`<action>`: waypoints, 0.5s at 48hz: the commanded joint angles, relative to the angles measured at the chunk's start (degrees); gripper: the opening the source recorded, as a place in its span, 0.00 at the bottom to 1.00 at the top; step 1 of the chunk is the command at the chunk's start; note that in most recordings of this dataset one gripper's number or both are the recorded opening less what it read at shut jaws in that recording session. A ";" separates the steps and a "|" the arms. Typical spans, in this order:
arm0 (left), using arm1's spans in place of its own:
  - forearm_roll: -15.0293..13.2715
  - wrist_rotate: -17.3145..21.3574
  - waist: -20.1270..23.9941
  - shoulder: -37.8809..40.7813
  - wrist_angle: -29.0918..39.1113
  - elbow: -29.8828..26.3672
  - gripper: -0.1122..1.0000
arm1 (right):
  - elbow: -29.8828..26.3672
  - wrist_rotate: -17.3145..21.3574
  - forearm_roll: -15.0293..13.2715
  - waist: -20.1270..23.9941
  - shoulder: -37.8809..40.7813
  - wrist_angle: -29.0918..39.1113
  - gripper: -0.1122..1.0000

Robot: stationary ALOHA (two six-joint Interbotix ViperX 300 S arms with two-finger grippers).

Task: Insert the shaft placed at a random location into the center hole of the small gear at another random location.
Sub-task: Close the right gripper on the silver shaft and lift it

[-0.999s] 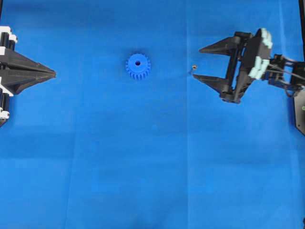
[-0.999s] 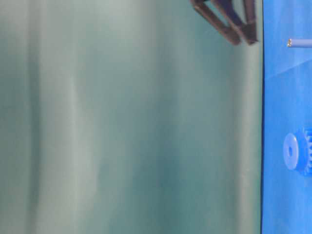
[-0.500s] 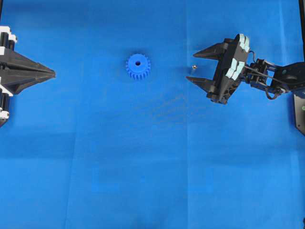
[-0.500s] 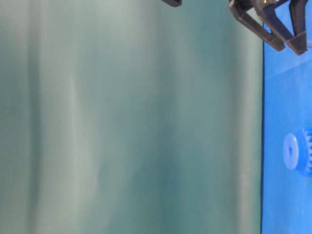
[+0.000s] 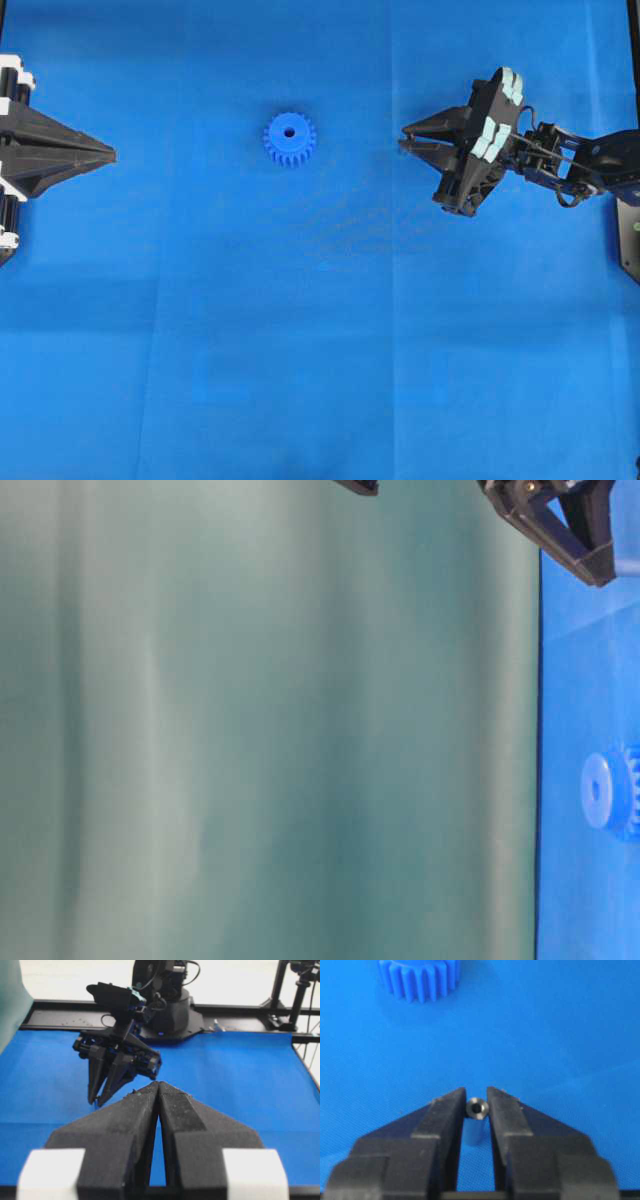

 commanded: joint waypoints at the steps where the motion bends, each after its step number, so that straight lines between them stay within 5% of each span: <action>1: 0.09 0.09 0.18 0.18 -0.26 -0.44 0.10 | -0.53 0.00 0.35 -0.09 -0.62 0.00 0.13; 24: 0.09 0.00 0.18 -0.70 0.62 -0.53 0.10 | -1.93 -0.26 0.35 0.00 -4.66 3.08 0.13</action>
